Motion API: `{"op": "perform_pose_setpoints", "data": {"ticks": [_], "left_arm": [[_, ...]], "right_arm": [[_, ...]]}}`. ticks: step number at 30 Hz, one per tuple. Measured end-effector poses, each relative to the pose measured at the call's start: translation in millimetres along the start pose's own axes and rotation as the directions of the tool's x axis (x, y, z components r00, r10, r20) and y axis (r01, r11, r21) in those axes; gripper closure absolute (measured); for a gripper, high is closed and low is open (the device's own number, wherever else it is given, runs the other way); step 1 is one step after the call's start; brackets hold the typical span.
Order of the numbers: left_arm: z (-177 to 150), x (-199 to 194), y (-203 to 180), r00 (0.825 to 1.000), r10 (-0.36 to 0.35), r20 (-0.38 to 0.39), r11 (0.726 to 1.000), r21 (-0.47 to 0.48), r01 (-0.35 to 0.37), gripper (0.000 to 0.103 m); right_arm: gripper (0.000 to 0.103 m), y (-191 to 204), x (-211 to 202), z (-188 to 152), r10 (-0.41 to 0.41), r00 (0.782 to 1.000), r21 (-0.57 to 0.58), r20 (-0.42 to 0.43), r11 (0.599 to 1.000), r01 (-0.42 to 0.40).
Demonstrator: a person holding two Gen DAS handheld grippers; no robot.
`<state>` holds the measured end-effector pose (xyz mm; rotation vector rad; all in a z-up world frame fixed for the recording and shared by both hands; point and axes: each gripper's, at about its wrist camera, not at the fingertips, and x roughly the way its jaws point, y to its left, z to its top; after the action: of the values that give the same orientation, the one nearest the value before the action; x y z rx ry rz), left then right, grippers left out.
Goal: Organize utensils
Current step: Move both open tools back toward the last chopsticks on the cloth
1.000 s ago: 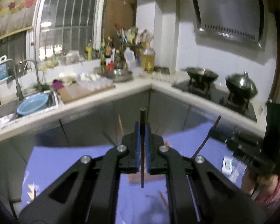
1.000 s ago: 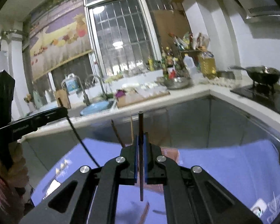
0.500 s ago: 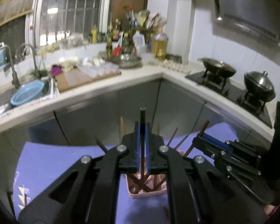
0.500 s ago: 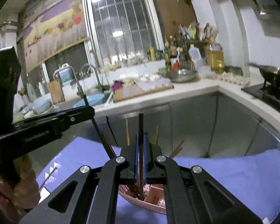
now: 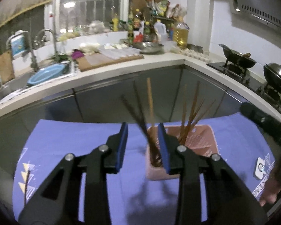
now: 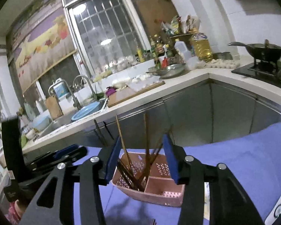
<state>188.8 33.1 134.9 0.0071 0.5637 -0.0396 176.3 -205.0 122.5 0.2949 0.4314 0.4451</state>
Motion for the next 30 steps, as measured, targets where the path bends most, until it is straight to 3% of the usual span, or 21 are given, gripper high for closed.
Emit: {"op": "perform_pose_setpoints", "data": {"ticks": [7,14,21,30], "left_arm": [[-66.7,-32.3,17.0,0.994,0.11,-0.003,0.994,0.007,-0.11,0.072],[-133.0,-34.1,24.5,0.977,0.189,-0.103,0.982,0.022,-0.188,0.072],[-159.3,-42.5,27.7,0.969,0.22,-0.116,0.976,0.035,-0.217,0.072],[-166.7,-54.4,18.6,0.976,0.192,-0.1,0.981,0.044,-0.188,0.072]], "right_arm": [[0.056,-30.2,-35.2,-73.8,-0.018,0.997,0.157,-0.072,0.987,0.029],[0.056,-57.3,-63.8,-149.5,-0.022,0.988,0.309,-0.152,0.948,0.069],[0.056,-61.1,-87.2,-167.1,-0.061,0.985,0.31,-0.159,0.944,0.109],[0.056,-23.5,-90.1,-168.3,-0.064,0.987,0.176,-0.149,0.98,0.09]]}}
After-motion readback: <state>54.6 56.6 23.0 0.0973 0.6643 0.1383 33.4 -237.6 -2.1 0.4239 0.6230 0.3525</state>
